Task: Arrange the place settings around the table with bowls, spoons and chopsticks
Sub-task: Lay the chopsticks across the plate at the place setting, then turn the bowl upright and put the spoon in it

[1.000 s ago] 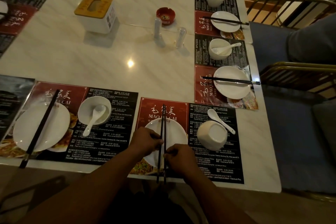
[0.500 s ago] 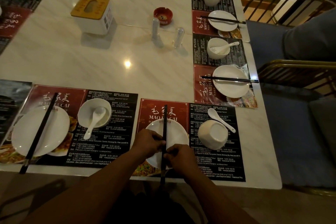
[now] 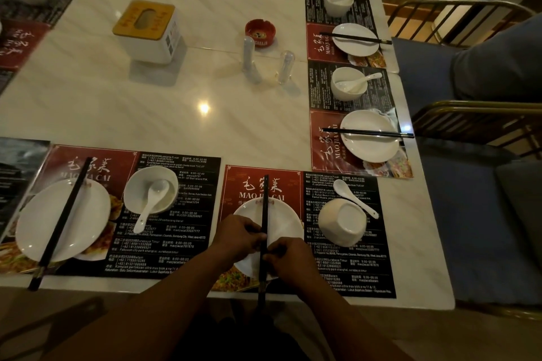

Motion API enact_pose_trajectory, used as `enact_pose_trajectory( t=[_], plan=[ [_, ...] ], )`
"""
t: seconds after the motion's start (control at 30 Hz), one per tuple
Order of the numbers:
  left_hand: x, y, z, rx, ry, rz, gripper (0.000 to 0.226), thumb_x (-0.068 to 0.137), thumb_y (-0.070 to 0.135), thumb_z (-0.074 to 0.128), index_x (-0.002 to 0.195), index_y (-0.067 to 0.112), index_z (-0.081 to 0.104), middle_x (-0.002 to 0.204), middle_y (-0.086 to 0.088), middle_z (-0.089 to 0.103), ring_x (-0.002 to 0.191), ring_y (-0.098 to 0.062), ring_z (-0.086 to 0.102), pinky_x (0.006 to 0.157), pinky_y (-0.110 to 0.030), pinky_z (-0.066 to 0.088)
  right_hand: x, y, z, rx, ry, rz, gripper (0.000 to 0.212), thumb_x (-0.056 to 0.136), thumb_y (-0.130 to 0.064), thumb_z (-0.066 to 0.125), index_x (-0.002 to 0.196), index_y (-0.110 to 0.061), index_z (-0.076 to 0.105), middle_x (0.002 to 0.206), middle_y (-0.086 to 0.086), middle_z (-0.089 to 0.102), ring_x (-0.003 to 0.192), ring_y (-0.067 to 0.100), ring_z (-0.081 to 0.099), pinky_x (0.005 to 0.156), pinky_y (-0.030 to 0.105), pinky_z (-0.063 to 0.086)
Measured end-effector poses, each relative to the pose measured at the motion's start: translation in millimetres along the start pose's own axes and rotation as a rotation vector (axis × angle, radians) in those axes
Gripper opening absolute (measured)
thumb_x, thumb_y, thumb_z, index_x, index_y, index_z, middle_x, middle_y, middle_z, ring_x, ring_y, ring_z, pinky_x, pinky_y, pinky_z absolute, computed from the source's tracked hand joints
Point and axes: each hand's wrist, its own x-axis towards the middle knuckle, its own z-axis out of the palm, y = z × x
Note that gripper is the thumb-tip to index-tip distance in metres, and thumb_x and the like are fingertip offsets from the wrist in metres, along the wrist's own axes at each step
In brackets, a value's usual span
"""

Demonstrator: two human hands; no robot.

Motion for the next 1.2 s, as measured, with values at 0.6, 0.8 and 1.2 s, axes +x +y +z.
enact_pose_trajectory(
  t=[0.6, 0.8, 1.2],
  plan=[
    [-4, 5, -3, -0.013, -0.019, -0.016, 0.013, 0.083, 0.011, 0.077, 0.096, 0.009, 0.075, 0.086, -0.006, 0.074, 0.076, -0.013, 0.074, 0.065, -0.023, 0.060, -3, -2, -5, 0.008, -0.029, -0.006, 0.008, 0.088, -0.020, 0.072, 0.095, -0.021, 0.075, 0.082, -0.002, 0.072, 0.071, 0.014, 0.073, 0.072, 0.036, 0.063],
    [4, 10, -18, 0.079, 0.052, 0.011, 0.014, 0.088, 0.023, 0.073, 0.100, 0.018, 0.069, 0.082, -0.001, 0.074, 0.070, -0.010, 0.073, 0.067, -0.031, 0.062, -8, 1, -37, -0.065, 0.147, -0.090, 0.010, 0.091, -0.033, 0.068, 0.098, -0.026, 0.070, 0.086, -0.009, 0.071, 0.079, 0.004, 0.068, 0.078, 0.031, 0.060],
    [11, 46, -13, 0.316, 0.241, 0.399, 0.019, 0.093, 0.019, 0.064, 0.112, 0.017, 0.070, 0.107, 0.003, 0.069, 0.090, -0.004, 0.060, 0.072, -0.011, 0.044, -5, 58, -130, -0.373, 0.619, -0.207, 0.077, 0.068, -0.043, 0.085, 0.132, -0.018, 0.051, 0.127, 0.006, 0.051, 0.116, 0.025, 0.048, 0.087, 0.038, 0.048]
  ],
)
